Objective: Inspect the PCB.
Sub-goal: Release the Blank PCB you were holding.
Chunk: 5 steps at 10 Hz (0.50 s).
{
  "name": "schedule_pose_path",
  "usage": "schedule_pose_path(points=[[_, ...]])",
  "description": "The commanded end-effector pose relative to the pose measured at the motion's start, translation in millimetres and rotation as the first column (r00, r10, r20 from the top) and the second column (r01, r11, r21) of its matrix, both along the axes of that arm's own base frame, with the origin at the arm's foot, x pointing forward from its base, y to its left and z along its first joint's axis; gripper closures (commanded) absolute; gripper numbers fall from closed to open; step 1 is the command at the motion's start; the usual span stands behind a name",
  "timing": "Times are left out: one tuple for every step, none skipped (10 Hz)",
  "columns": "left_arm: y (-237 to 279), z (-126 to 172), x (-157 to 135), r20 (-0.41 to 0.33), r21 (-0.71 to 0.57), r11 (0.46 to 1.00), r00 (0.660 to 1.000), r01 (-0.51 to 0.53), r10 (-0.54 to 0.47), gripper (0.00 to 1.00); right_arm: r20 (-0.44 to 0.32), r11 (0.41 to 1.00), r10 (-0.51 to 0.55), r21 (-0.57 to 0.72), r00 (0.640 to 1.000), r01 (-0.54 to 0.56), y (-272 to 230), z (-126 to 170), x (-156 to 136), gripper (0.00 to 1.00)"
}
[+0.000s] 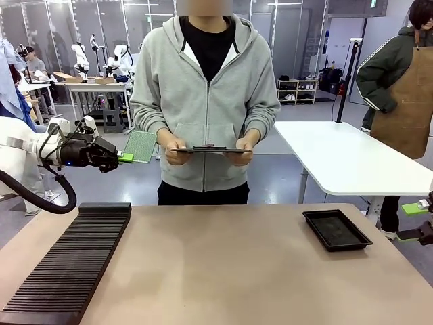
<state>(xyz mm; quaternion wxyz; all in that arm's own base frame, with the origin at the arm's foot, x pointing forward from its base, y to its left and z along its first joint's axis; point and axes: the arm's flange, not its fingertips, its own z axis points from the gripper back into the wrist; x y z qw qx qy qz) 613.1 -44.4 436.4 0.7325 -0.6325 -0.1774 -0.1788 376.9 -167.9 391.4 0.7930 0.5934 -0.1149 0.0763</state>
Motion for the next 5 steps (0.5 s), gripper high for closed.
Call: schedule_pose_path(points=[[-0.9,2.4,-1.3,0.002,0.004,1.0,1.0,-0.005,0.005,1.0,0.001,1.0,0.004,-0.003,1.0,-0.004,0.0,0.7,0.6,0.0],[-0.9,2.4,-1.3,0.002,0.004,1.0,1.0,-0.005,0.005,1.0,0.001,1.0,0.004,-0.003,1.0,-0.004,0.0,0.7,0.6,0.0],[-0.9,2.4,-1.3,0.002,0.004,1.0,1.0,-0.005,0.005,1.0,0.001,1.0,0.004,-0.003,1.0,-0.004,0.0,0.7,0.6,0.0],[-0.9,2.4,-1.3,0.002,0.004,1.0,1.0,-0.005,0.005,1.0,0.001,1.0,0.004,-0.003,1.0,-0.004,0.0,0.7,0.6,0.0],[-0.9,2.4,-1.3,0.002,0.004,1.0,1.0,-0.005,0.005,1.0,0.001,1.0,0.004,-0.003,1.0,-0.004,0.0,0.7,0.6,0.0]])
